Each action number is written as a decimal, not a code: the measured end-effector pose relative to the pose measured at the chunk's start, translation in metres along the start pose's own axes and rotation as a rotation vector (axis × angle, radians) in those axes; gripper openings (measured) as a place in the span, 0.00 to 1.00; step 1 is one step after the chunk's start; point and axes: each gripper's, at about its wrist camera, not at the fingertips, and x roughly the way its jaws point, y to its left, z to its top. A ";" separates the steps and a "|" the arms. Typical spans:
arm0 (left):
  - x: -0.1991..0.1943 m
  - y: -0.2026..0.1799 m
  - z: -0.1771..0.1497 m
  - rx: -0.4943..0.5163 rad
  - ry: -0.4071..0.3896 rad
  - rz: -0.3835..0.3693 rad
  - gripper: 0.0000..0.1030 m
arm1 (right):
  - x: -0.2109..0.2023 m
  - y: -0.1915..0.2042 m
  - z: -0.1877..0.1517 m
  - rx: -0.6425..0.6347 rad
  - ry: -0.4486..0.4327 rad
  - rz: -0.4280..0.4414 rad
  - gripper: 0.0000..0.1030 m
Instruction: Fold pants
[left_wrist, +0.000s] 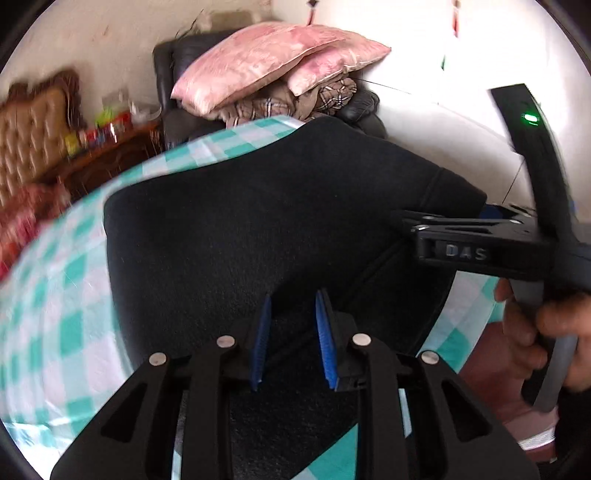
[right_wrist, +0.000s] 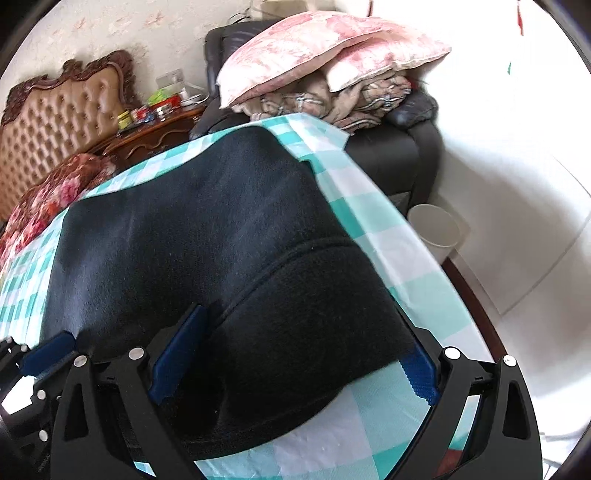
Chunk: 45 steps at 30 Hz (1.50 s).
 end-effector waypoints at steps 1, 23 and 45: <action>0.000 0.002 -0.001 -0.008 -0.001 -0.010 0.25 | -0.009 0.004 0.003 -0.014 -0.036 -0.001 0.89; -0.047 0.011 0.013 -0.051 -0.138 0.078 0.98 | 0.018 0.005 -0.006 -0.026 0.027 -0.052 0.89; -0.062 0.015 0.016 -0.086 -0.079 -0.044 0.98 | -0.063 -0.011 -0.016 0.010 -0.017 -0.124 0.89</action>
